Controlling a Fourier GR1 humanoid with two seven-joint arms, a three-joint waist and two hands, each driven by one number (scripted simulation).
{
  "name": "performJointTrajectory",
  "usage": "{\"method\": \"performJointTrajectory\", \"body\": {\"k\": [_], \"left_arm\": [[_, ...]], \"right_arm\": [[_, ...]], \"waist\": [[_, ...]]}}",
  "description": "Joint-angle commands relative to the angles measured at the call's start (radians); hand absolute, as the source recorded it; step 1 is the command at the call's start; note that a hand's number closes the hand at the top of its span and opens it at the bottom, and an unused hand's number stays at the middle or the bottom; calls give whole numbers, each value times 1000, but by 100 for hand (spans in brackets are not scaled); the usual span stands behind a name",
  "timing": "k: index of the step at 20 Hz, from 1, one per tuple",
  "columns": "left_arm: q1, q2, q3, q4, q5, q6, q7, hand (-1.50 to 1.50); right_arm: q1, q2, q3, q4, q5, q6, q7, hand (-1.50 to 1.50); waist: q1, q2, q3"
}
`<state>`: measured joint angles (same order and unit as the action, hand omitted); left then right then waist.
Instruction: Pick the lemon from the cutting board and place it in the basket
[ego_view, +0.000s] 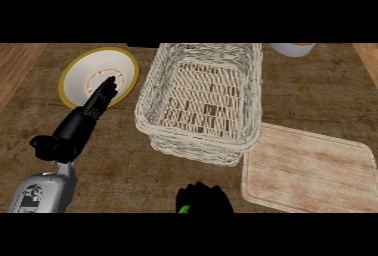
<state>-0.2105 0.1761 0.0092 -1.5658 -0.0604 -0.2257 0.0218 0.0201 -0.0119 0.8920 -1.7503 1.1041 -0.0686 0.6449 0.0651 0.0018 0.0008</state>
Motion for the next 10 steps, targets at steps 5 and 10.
{"method": "performJointTrajectory", "body": {"k": [5,10], "left_arm": [[16,9,12,4,8,-6,7,0],[17,-4,9,14,-18,26,0,0]], "right_arm": [[-133,9,227,-136,-26,-358,170,150],[-227,6,221,-123,-15,-457,274,150]], "waist": [[-25,-18,-1],[-35,-15,-3]]}}
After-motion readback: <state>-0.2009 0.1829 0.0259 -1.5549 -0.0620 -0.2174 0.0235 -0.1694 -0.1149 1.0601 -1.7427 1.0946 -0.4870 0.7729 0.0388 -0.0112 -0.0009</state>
